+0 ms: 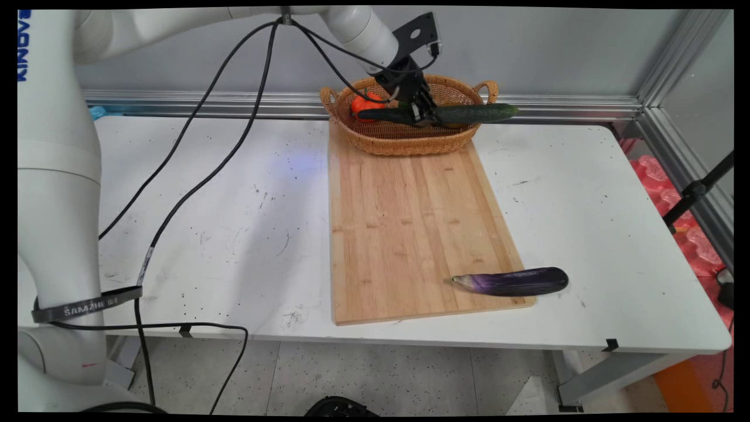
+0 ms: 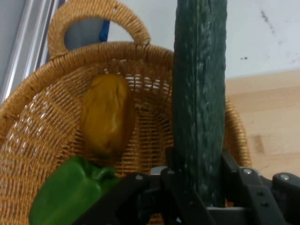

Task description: Place the picked object in the vegetable basket

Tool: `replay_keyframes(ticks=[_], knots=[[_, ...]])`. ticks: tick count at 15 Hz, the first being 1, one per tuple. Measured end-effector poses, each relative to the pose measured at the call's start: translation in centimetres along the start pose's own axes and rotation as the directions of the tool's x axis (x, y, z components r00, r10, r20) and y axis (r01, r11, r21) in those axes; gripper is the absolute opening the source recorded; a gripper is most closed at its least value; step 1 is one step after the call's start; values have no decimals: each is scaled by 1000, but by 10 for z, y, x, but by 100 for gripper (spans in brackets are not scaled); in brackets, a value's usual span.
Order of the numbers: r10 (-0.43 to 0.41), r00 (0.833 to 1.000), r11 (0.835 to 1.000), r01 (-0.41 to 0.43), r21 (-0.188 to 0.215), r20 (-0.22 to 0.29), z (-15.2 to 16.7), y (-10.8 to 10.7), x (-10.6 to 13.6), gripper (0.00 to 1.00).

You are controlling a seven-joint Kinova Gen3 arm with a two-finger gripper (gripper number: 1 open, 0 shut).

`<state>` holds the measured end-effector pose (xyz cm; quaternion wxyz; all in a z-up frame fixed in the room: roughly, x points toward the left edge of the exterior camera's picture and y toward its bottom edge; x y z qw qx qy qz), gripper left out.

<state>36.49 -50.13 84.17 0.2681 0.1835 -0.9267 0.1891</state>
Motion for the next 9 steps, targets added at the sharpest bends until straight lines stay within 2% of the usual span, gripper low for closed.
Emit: replay_keyframes(ticks=[9], knots=[[-15, 1000, 1000, 15, 18, 3, 14, -11, -18, 0]])
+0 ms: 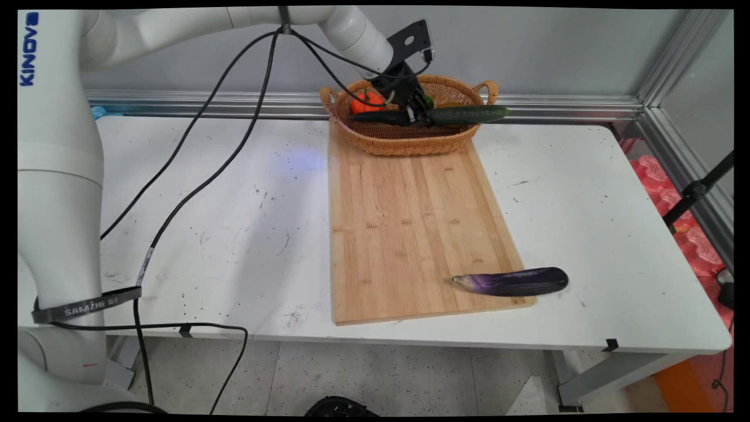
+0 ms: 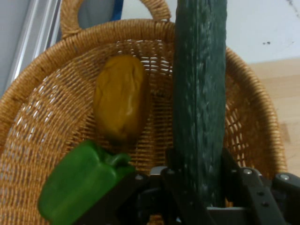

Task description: Place the picked object in the vegetable basket

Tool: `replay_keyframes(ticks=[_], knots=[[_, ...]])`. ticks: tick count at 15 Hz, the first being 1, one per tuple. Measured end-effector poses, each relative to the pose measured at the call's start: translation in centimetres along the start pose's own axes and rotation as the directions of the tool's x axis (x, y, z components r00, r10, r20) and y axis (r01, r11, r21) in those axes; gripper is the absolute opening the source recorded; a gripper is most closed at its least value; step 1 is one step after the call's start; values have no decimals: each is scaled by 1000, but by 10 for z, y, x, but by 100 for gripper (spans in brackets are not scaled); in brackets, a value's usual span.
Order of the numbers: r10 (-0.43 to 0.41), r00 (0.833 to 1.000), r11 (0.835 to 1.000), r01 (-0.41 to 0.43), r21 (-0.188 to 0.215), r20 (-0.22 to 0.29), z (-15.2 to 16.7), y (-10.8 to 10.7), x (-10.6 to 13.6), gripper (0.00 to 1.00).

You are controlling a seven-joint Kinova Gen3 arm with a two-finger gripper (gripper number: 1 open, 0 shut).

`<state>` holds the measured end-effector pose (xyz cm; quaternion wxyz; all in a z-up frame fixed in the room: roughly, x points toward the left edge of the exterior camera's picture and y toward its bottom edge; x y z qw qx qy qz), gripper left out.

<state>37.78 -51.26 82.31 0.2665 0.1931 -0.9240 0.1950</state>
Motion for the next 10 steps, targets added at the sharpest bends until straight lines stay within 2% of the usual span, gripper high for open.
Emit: replay_keyframes(ticks=[4, 5, 10], knots=[[-3, 1000, 1000, 3, 5, 1, 3, -3, -5, 0], [-3, 1000, 1000, 3, 5, 2, 3, -3, -6, 100], [-1, 1000, 1000, 1, -6, 4, 3, -3, -8, 100]])
